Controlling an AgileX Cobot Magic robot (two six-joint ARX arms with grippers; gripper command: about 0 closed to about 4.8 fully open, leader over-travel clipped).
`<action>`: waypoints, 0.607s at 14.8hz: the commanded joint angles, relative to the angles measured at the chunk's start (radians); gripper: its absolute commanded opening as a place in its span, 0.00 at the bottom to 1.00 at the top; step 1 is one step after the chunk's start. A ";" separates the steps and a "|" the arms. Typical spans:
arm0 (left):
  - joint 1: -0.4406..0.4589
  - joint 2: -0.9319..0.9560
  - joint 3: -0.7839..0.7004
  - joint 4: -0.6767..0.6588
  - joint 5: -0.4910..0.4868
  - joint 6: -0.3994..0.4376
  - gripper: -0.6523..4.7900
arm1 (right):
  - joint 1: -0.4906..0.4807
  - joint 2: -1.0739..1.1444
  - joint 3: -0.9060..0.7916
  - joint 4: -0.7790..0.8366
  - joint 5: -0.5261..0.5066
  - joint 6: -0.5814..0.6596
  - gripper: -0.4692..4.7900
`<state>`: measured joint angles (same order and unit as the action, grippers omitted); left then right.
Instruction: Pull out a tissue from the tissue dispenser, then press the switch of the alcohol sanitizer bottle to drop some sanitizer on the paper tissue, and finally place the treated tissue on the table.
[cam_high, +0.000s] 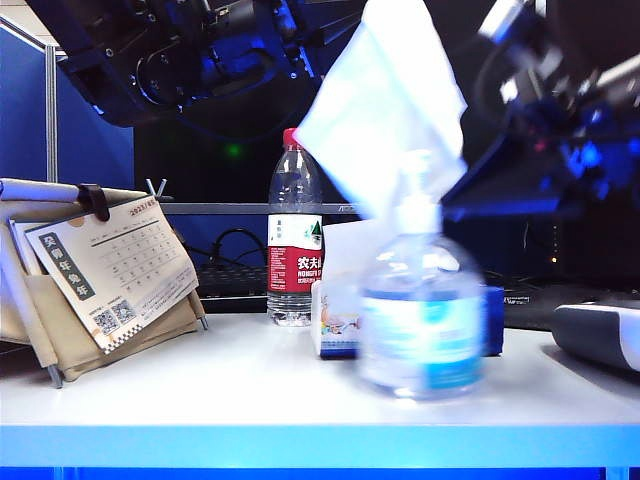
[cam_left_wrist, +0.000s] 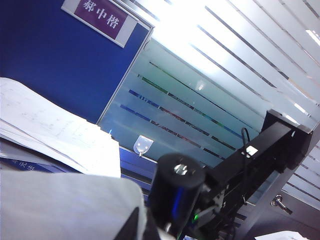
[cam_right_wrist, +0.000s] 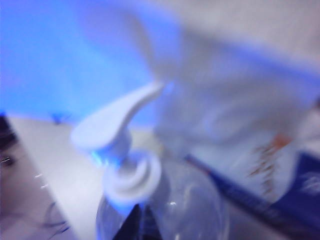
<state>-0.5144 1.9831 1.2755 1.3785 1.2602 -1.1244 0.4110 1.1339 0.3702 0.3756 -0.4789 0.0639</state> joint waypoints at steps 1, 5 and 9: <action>0.002 -0.005 0.003 0.024 -0.003 -0.014 0.11 | 0.001 -0.058 0.014 0.064 -0.016 0.017 0.08; 0.002 -0.005 0.003 0.028 -0.003 -0.013 0.11 | 0.001 -0.254 0.072 0.068 0.036 0.006 0.08; 0.002 -0.005 0.006 0.034 -0.003 -0.013 0.11 | 0.014 -0.148 0.072 0.123 0.028 0.013 0.08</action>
<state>-0.5137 1.9831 1.2755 1.3956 1.2572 -1.1385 0.4164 0.9646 0.4412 0.4591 -0.4458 0.0731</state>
